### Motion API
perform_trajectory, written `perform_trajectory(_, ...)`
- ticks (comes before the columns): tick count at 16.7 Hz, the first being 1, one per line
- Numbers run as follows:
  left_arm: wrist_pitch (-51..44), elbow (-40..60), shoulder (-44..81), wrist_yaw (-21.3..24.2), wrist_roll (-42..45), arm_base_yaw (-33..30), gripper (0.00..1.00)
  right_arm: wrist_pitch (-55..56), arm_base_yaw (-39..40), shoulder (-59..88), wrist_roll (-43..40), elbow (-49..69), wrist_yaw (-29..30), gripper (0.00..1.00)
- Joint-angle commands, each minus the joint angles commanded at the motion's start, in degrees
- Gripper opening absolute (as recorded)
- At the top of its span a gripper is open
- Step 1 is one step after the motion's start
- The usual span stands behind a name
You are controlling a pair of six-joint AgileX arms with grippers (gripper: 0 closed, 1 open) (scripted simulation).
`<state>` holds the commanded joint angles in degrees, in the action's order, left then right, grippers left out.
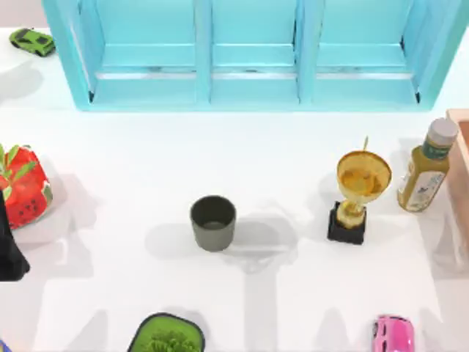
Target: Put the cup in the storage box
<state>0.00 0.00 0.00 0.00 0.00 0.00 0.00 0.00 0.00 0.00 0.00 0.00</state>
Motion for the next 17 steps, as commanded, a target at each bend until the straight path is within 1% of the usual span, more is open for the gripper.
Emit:
perform_trajectory(4, 0.0, 0.0, 0.0, 0.0, 0.0, 0.0, 1.00, -0.9, 0.7, 1.4, 0.5, 1.4, 0.4, 1.00)
perform_trajectory(8, 0.0, 0.0, 0.0, 0.0, 0.0, 0.0, 1.00, -6.4, 5.2, 10.5, 3.8, 11.7, 2.3, 1.00)
perform_trajectory(12, 0.0, 0.0, 0.0, 0.0, 0.0, 0.0, 1.00, -16.1, 12.6, 26.3, 9.4, 31.7, 4.8, 1.00)
perform_trajectory(17, 0.0, 0.0, 0.0, 0.0, 0.0, 0.0, 1.00, -32.6, 23.5, 52.7, 18.1, 66.9, 7.9, 1.00)
